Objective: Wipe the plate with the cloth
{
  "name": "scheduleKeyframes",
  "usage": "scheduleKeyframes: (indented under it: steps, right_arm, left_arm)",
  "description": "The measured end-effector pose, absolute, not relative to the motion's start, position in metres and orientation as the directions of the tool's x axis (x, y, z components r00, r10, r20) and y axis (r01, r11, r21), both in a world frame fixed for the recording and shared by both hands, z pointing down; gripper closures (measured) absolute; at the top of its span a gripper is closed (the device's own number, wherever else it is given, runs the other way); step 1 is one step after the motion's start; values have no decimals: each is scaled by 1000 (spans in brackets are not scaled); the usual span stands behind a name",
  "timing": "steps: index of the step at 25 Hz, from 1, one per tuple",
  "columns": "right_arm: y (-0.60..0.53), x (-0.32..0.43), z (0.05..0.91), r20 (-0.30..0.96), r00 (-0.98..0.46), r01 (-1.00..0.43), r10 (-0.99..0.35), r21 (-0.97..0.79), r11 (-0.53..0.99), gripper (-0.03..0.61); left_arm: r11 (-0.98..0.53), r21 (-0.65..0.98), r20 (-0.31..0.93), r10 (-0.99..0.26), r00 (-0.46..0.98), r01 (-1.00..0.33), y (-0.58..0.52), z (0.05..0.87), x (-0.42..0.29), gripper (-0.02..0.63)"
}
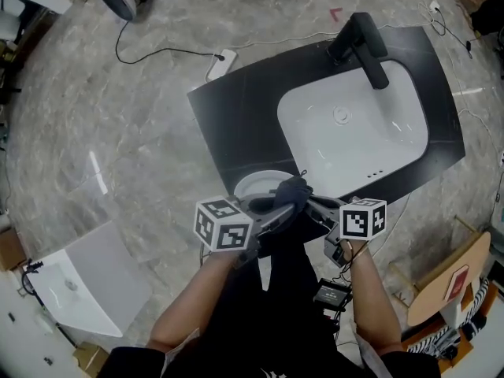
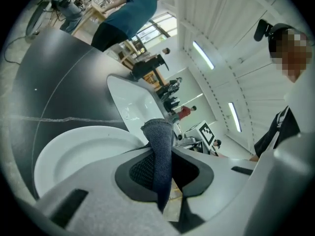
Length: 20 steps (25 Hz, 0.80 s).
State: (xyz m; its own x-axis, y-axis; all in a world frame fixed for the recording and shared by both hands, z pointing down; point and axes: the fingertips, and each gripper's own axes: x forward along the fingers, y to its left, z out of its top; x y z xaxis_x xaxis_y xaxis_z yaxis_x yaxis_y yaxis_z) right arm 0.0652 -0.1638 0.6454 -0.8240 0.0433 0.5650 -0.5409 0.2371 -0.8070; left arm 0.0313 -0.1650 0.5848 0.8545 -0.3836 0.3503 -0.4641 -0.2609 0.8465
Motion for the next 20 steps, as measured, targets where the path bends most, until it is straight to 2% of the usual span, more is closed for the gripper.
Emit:
scheduleKeyframes:
  steps: [6, 12, 20]
  right_arm:
    - [-164, 66, 646, 551, -833, -530, 55, -822, 208, 548]
    - [-165, 66, 645, 549, -834, -530, 52, -825, 199, 551]
    - [-167, 67, 646, 546, -837, -534, 24, -827, 173, 555]
  left_arm:
    - [-286, 741, 547, -267, 793, -608, -173, 609, 48, 561]
    - [-386, 548, 729, -214, 650, -742, -174, 630, 25, 561]
    - [-452, 375, 820, -246, 518, -809, -172, 633, -14, 561]
